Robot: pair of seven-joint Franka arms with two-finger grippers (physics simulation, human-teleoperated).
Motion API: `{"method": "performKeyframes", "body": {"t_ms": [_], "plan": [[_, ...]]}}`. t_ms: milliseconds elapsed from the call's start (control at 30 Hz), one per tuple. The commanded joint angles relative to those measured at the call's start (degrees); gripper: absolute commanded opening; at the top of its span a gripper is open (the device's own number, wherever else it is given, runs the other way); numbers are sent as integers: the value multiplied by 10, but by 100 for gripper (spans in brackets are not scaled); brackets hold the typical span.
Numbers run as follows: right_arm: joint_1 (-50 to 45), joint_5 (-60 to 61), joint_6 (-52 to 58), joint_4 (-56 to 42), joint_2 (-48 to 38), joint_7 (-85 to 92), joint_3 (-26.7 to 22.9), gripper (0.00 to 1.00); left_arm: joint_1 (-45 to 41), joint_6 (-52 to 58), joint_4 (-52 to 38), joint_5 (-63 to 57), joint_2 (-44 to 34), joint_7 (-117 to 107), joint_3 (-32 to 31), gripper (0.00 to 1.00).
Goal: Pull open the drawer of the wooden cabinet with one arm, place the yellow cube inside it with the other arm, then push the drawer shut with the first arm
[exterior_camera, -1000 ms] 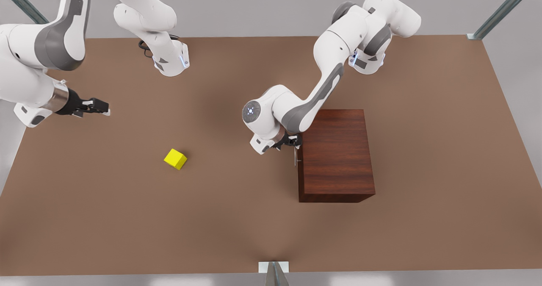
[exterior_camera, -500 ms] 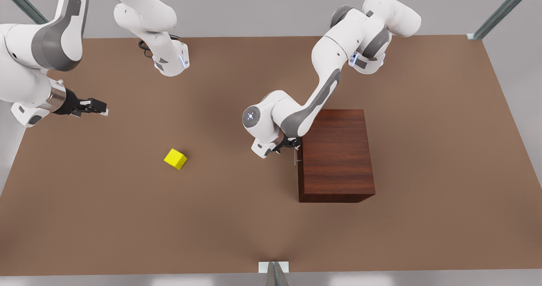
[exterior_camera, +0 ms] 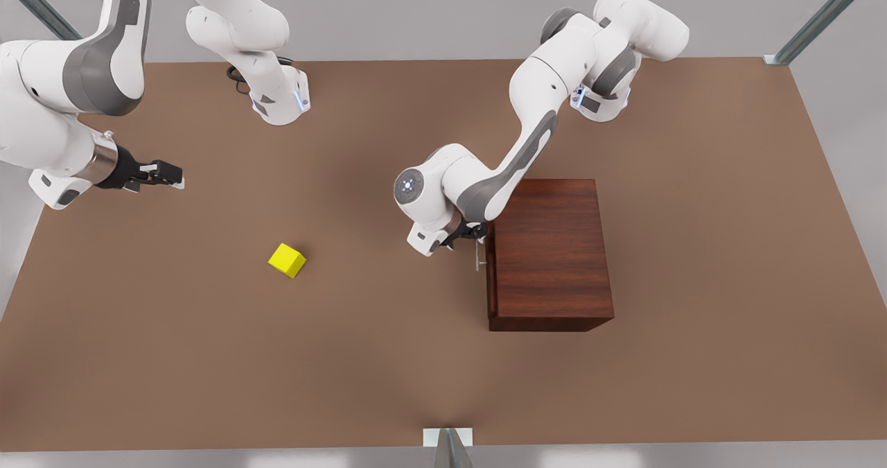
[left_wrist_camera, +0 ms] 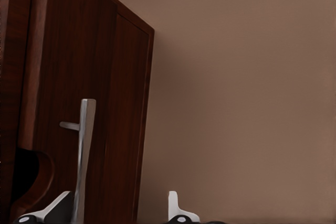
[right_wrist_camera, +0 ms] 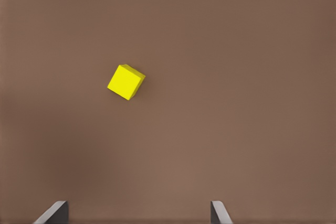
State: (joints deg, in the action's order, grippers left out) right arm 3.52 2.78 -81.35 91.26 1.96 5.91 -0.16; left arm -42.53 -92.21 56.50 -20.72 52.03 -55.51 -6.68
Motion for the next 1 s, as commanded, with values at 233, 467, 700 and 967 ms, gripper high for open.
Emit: {"method": "performKeyframes", "body": {"t_ms": [233,467,700,967], "plan": [[8,0,2,1,-1,8,-1,100,4,-4,-16,17,10,6,4,90],[8,0,1,1,-1,8,-1,100,4,31,-28,40,17,7,2,90],[9,0,2,1,-1,8,-1,100,4,11,-50,39,29,7,3,91],[11,0,5,1,0,9,-3,100,3,-7,-67,37,37,7,6,93]]}}
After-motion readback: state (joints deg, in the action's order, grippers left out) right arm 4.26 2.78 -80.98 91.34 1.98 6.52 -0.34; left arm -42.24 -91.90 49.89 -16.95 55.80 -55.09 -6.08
